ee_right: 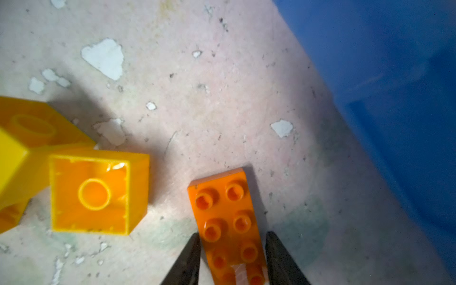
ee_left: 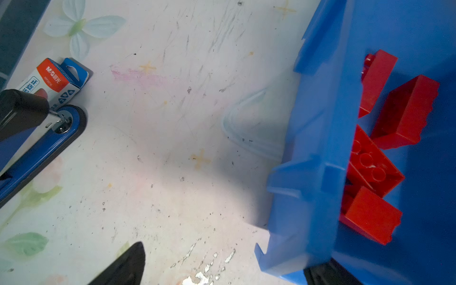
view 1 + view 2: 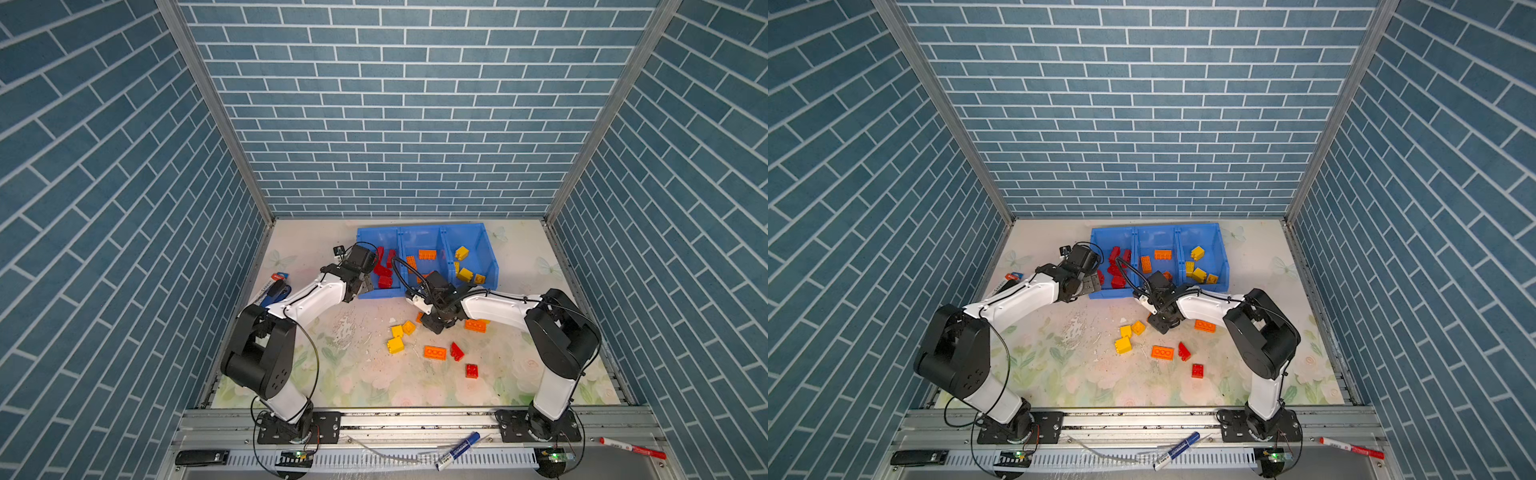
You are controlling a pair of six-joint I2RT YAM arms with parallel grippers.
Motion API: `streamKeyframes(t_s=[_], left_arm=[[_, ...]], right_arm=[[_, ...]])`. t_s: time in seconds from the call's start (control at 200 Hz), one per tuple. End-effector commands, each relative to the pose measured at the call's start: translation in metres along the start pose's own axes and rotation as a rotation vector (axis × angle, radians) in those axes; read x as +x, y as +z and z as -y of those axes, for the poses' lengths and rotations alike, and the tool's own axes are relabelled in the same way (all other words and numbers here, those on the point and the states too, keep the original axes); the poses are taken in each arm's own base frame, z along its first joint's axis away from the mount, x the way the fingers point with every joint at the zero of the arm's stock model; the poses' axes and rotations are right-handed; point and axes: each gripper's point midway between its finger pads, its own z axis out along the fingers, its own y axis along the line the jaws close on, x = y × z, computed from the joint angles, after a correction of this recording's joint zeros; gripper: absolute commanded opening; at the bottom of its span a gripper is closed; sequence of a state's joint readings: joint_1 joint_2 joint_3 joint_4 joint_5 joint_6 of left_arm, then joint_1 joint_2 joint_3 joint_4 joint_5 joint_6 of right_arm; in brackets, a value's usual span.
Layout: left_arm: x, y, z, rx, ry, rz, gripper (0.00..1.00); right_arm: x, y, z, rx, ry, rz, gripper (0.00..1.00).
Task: Sort the legos into containers by color
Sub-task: Pick up the lego from the center of the table, then place the lego in the container.
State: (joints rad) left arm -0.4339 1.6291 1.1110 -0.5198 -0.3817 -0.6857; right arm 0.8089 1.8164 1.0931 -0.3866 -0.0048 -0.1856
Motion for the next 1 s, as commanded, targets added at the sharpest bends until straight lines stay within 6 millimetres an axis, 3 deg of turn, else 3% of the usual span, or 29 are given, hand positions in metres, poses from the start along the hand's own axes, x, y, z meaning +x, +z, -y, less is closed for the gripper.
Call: streamKeyframes(t_s=[0.0,0.235,0.425,0.58,0.705,0.995], left_arm=[[-0.003,0.007,-0.018,-0.082,-0.012,-0.008,0.99],[-0.005,0.014,-0.022,-0.089,-0.014,-0.022,0.99],[-0.005,0.004,0.009,0.117,0.017,-0.027,0.99],[0.001,-0.013,0.013,0.197,0.011,-0.038,0.99],[0.009,-0.025,0.013,0.239,0.01,-0.045,0.99],[0.017,-0.031,0.01,0.253,0.003,-0.053,0.99]], right_arm=[[0.0,-0.013,0.007,0.045,-0.036,-0.021,0.38],[-0.018,-0.052,0.011,0.071,-0.041,0.095,0.31],[-0.071,-0.083,0.031,0.119,0.053,0.311,0.31],[-0.109,-0.077,0.068,0.194,0.196,0.371,0.32],[-0.118,-0.062,0.101,0.317,0.289,0.318,0.32],[-0.141,-0.035,0.14,0.427,0.329,0.266,0.36]])
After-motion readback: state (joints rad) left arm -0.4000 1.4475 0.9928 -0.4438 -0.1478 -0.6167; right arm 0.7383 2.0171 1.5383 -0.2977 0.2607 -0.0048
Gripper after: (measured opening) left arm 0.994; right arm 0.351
